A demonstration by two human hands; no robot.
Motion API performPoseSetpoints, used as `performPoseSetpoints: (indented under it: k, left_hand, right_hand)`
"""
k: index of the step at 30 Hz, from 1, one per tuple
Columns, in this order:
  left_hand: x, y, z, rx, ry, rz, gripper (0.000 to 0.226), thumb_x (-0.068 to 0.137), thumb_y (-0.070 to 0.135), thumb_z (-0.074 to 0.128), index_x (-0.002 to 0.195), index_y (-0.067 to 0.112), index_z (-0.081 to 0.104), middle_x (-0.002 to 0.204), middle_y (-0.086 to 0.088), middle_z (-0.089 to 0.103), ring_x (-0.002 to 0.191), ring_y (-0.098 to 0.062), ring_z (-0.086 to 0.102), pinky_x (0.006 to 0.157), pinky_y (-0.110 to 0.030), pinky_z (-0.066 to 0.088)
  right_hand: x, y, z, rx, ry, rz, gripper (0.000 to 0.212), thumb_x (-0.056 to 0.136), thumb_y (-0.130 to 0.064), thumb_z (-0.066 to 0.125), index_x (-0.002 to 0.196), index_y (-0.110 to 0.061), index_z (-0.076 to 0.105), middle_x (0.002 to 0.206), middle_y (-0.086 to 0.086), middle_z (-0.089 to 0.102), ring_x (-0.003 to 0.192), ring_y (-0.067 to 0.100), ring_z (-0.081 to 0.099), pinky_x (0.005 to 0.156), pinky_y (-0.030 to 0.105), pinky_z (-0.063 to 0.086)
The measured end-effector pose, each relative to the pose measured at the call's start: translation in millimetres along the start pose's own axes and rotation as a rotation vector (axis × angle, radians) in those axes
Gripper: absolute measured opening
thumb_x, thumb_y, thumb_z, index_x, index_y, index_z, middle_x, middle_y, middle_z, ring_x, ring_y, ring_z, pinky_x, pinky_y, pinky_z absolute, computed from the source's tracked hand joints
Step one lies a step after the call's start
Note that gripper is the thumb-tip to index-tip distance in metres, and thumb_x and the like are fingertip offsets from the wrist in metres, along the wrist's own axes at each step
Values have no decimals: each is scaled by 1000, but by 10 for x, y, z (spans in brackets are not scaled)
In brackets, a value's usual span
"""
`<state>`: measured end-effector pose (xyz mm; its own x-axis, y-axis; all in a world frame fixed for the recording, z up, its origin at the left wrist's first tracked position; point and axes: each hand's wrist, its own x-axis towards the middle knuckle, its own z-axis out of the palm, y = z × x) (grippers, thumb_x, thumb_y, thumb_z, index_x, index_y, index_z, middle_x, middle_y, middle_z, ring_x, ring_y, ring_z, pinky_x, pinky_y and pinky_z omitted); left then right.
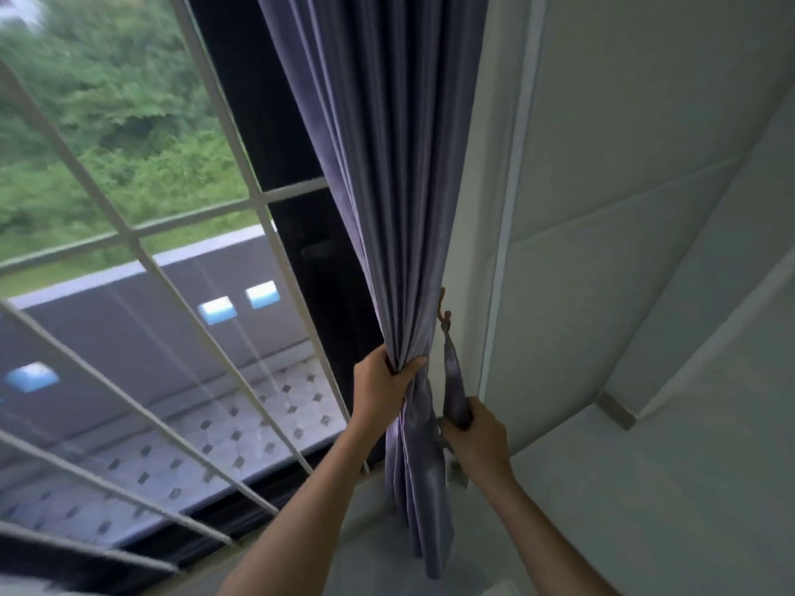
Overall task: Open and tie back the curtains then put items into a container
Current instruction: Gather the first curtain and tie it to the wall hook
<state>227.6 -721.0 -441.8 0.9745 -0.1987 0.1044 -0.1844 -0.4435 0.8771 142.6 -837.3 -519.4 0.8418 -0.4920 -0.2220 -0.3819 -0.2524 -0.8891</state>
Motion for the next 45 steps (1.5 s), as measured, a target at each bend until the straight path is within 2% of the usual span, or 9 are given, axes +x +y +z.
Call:
performPoseSetpoints:
  k: [6, 14, 18, 25, 29, 31, 34, 39, 45]
  left_hand:
    - [98, -90, -74, 3, -75, 39, 20, 82, 25, 72, 85, 8, 63, 69, 5, 63, 62, -7, 59, 50, -7, 43]
    - [180, -140, -83, 36, -160, 54, 37, 79, 33, 74, 105, 8, 65, 93, -2, 68, 81, -15, 62, 64, -17, 45]
    - [192, -129, -144, 107, -248, 86, 42, 77, 32, 75, 110, 8, 63, 99, 0, 65, 83, -12, 58, 58, -8, 39]
    - [236, -88, -282, 343, -418, 149, 40, 69, 13, 76, 104, 4, 58, 92, -4, 59, 82, -18, 55, 58, -16, 41]
    - [282, -76, -331, 440, -434, 208, 42, 72, 18, 74, 108, 3, 59, 98, -9, 64, 82, -21, 57, 66, -25, 43]
    - [309, -66, -346, 483, -448, 226, 42, 73, 19, 73, 109, 3, 59, 100, -11, 65, 83, -23, 59, 66, -26, 44]
    - [336, -65, -372, 510, -469, 201, 43, 74, 16, 72, 112, 4, 55, 98, -8, 61, 80, -22, 54, 65, -28, 44]
    - [368, -86, -379, 536, -546, 277, 53, 78, 15, 73, 125, 5, 51, 114, -11, 60, 89, -17, 50, 77, -20, 39]
    - [356, -150, -413, 484, -487, 300, 51, 81, 13, 72, 125, 0, 52, 111, -7, 56, 95, -14, 47, 75, -7, 31]
  right_hand:
    - [-344, -359, 45, -59, -3, -137, 13, 82, -21, 70, 92, -19, 62, 82, -7, 67, 74, 4, 62, 56, 12, 43]
    - [-643, -505, 456, -63, -5, -224, 34, 88, -20, 56, 120, -32, 56, 106, -7, 62, 96, 12, 62, 83, 26, 52]
    - [-680, -525, 573, -227, 5, -233, 59, 89, -13, 50, 143, -34, 37, 116, 1, 57, 95, 18, 61, 75, 24, 47]
    - [-666, -575, 634, -293, -5, -236, 53, 90, -9, 49, 141, -20, 38, 127, 5, 54, 109, 23, 57, 93, 39, 49]
    - [-739, -527, 677, -213, -164, -208, 56, 93, -17, 44, 147, -25, 33, 137, 9, 52, 123, 27, 51, 102, 32, 42]
    - [-734, -473, 697, -110, -96, -176, 44, 95, -19, 41, 138, -30, 49, 124, 6, 63, 112, 20, 59, 90, 26, 47]
    - [-618, -444, 636, 118, 227, -197, 26, 96, -19, 50, 117, -29, 61, 109, -9, 67, 95, 0, 59, 81, 18, 44]
    - [-161, -431, 613, 135, 214, -197, 67, 86, -36, 65, 145, -37, 33, 136, -4, 55, 122, 15, 54, 100, 37, 48]
    - [72, -296, 776, 262, 187, -229, 83, 85, -30, 69, 152, -34, 20, 115, 4, 69, 98, 20, 68, 84, 36, 57]
